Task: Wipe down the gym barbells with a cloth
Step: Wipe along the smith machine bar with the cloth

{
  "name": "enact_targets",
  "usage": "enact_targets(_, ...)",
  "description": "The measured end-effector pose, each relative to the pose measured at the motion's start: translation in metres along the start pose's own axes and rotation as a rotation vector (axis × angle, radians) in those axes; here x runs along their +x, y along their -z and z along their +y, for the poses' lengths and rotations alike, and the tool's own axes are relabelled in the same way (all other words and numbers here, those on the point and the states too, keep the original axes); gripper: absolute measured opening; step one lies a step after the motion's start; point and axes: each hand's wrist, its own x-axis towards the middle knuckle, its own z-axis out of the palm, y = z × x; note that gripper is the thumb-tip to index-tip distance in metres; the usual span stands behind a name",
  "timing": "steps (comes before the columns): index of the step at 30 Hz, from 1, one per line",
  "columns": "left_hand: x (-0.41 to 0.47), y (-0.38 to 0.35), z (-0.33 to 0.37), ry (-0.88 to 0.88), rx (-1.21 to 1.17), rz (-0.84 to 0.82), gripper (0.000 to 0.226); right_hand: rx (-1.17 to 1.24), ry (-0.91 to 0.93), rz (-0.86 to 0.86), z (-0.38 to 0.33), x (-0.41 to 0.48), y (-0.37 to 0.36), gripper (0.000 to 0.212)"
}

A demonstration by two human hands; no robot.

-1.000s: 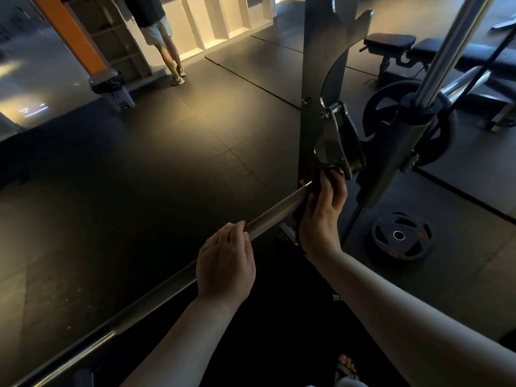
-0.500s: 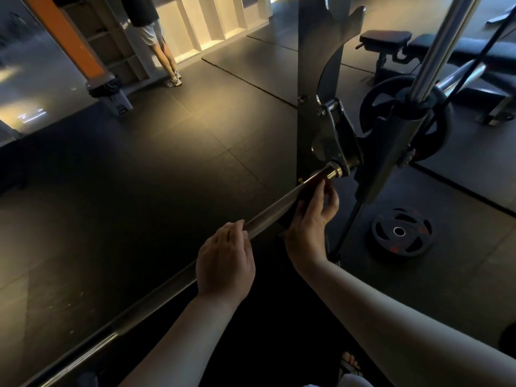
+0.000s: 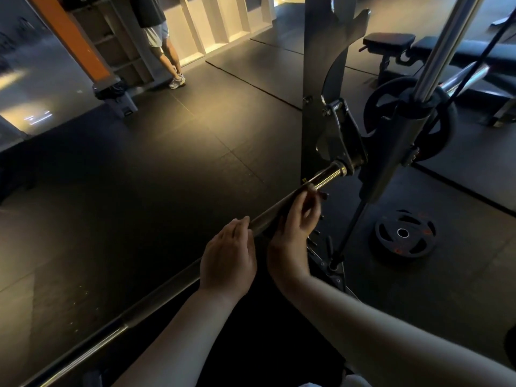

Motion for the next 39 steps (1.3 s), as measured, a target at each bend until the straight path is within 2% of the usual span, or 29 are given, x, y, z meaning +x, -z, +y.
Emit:
enact_targets(2, -0.001, 0.0, -0.001, -0.004, -0.009, -0.019, 0.052, -0.048, 0.023, -0.095, 0.0, -0.02, -0.009, 0.092)
enact_targets(4, -0.003, 0.002, -0.004, -0.019, 0.0, -0.025, 0.051, -0.113, 0.047, -0.11, 0.0, -0.018, -0.007, 0.094)
enact_targets(9, -0.017, 0.011, -0.019, -0.002, 0.014, 0.015, 0.047, -0.095, -0.039, 0.034, -0.006, 0.009, 0.009, 0.07)
enact_targets(12, -0.022, 0.011, -0.028, -0.029, 0.011, 0.002, 0.048, -0.079, -0.018, -0.006, -0.008, -0.013, -0.013, 0.079)
enact_targets(14, -0.022, 0.01, -0.031, -0.038, 0.015, 0.0, 0.049, -0.142, 0.036, -0.08, -0.003, -0.037, -0.028, 0.093)
enact_targets(16, -0.023, 0.011, -0.033, -0.053, 0.012, -0.001, 0.049, -0.188, 0.075, -0.118, 0.002, -0.041, -0.032, 0.096)
enact_targets(20, -0.026, 0.013, -0.038, -0.077, -0.01, -0.006, 0.049, -0.118, 0.014, -0.015, -0.003, -0.021, -0.021, 0.076)
enact_targets(27, -0.029, 0.009, -0.042, -0.095, 0.009, -0.004, 0.05, -0.365, 0.17, -0.121, 0.006, -0.04, -0.025, 0.087)
enact_targets(33, -0.03, 0.011, -0.043, -0.136, 0.019, -0.004, 0.058, -0.4, 0.133, -0.047, -0.005, -0.009, -0.002, 0.064)
enact_targets(36, -0.029, 0.011, -0.043, -0.139, 0.026, 0.001, 0.061, -0.577, 0.302, -0.161, -0.005, -0.025, -0.003, 0.07)
enact_targets(39, -0.028, 0.007, -0.045, -0.147, 0.043, 0.012, 0.06, -0.685, 0.465, -0.291, 0.0, -0.026, 0.005, 0.066)
